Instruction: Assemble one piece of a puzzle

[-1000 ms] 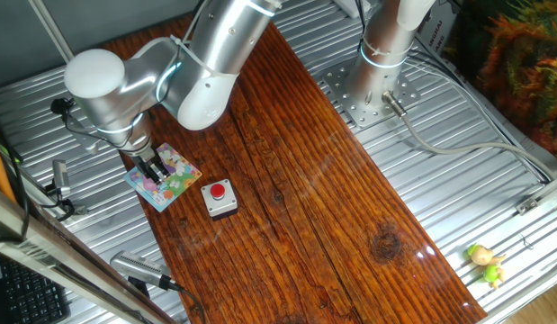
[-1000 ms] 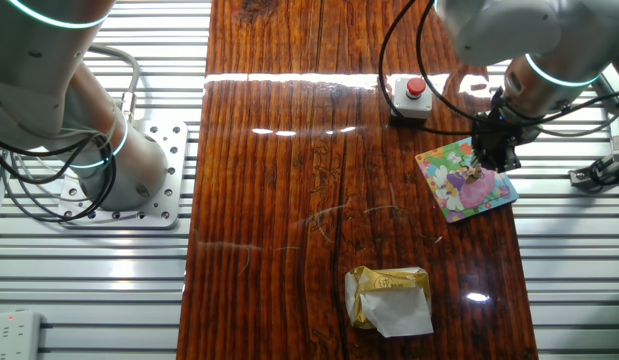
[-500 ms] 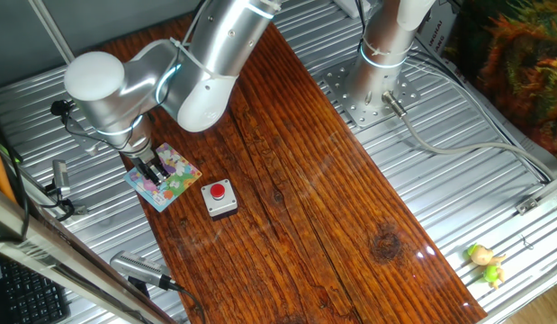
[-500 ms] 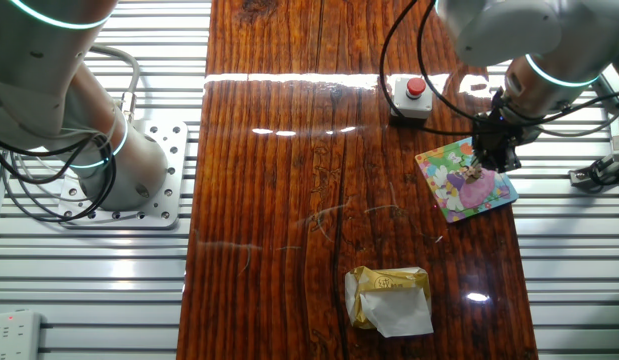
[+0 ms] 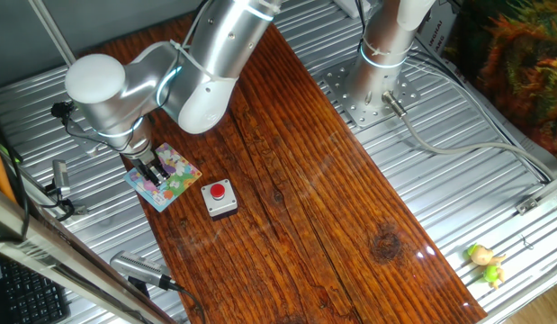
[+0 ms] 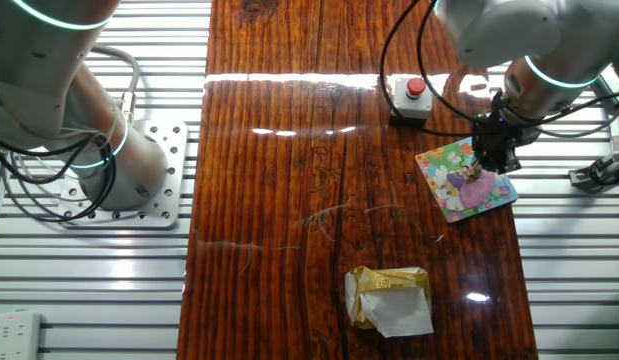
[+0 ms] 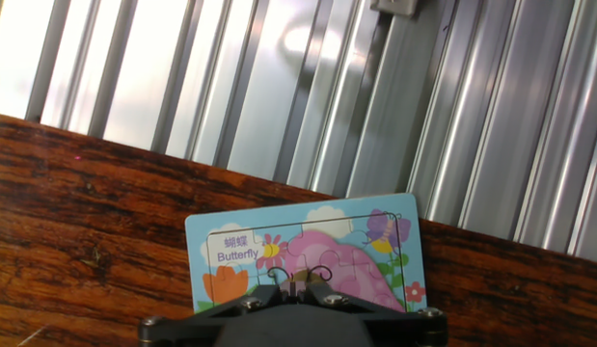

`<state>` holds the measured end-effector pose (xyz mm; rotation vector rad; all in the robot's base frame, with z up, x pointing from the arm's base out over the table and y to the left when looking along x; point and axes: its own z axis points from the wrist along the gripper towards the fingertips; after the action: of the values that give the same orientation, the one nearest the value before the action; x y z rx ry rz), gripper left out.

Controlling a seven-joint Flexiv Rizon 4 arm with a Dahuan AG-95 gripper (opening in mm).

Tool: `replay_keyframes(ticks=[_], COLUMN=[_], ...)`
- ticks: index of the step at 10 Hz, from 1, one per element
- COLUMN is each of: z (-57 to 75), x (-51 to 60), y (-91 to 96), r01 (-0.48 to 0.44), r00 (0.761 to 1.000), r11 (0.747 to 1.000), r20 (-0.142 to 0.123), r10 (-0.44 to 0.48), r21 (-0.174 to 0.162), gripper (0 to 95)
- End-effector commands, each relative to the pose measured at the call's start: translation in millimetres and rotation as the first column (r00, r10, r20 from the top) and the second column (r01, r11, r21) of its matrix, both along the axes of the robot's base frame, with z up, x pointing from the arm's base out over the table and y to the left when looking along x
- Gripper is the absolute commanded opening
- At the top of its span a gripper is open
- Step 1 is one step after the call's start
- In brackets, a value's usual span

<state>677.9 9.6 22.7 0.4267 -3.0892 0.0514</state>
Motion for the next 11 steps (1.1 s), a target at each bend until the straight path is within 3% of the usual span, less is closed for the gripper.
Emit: replay_keyframes(ticks=[1, 6, 8, 10, 11], z=[0.5, -4.7, -19.8, -24.0, -24.5], x=[-0.3, -1.3, -10.5, -11.4, -10.6], y=[-0.1, -0.4, 1.0, 1.2, 0.9], r01=[0.0, 0.0, 0.005, -0.02, -0.023], r00=[1.0, 1.0, 1.0, 0.997, 0.997], r11=[1.0, 1.0, 1.0, 1.0, 0.999], r20=[0.0, 0.004, 0.027, 0.075, 0.067], r10=[0.0, 0.0, -0.005, 0.022, 0.026], r21=[0.0, -0.002, -0.004, -0.024, -0.035], gripper=[0.0, 0.0, 0.0, 0.0, 0.0])
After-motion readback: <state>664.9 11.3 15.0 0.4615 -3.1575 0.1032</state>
